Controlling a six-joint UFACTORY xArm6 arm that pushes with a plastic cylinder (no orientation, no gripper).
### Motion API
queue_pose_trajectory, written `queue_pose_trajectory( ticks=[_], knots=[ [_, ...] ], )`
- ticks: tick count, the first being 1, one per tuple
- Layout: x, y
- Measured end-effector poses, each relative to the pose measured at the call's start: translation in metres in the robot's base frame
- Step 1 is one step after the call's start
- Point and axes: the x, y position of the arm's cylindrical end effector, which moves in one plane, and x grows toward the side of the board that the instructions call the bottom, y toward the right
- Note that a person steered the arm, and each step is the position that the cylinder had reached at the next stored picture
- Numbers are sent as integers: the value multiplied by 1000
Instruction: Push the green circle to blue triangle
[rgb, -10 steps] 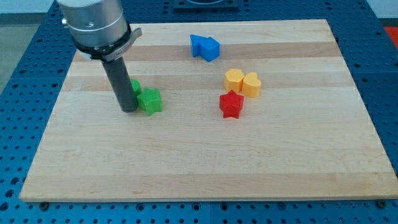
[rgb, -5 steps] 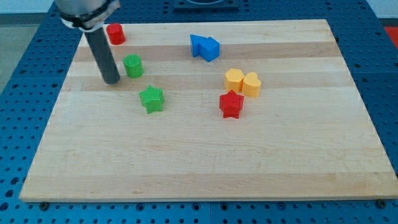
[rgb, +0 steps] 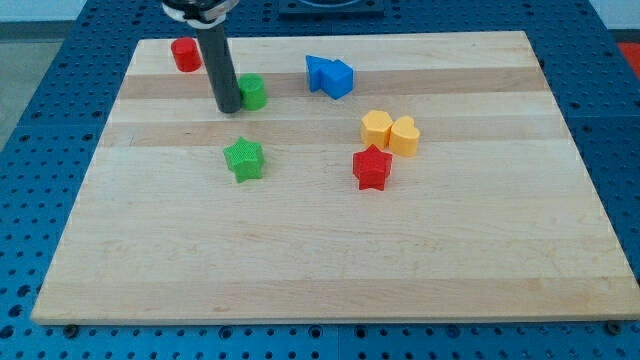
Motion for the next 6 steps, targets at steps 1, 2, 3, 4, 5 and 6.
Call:
queue_pose_trajectory(
  ticks=[1, 2, 3, 4, 5, 6],
  knots=[
    [-13, 15],
    [-27, 27],
    [-45, 29],
    [-55, 36],
    [-55, 45],
    [-54, 47]
  ],
)
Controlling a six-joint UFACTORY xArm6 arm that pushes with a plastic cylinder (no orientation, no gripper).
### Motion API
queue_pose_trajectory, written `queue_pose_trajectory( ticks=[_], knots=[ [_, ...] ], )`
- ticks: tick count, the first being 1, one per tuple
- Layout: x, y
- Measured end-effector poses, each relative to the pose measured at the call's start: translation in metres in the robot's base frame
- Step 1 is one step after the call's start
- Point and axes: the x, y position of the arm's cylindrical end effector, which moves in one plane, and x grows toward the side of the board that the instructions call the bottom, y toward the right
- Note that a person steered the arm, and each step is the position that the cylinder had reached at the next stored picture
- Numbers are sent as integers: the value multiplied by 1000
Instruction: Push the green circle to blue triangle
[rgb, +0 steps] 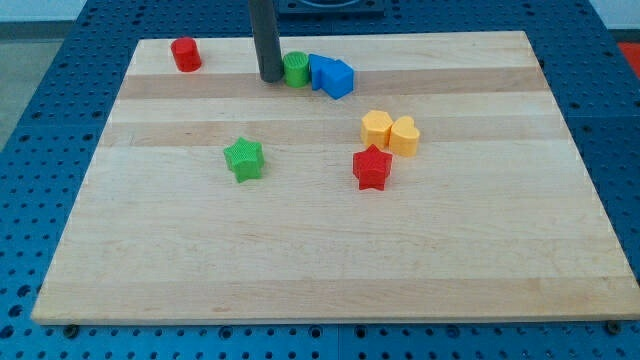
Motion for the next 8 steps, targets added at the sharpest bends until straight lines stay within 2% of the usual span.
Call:
queue_pose_trajectory(
  ticks=[3, 5, 6, 7, 8],
  knots=[
    [5, 43],
    [-1, 37],
    [-22, 31],
    [-46, 49],
    [-62, 100]
  ],
)
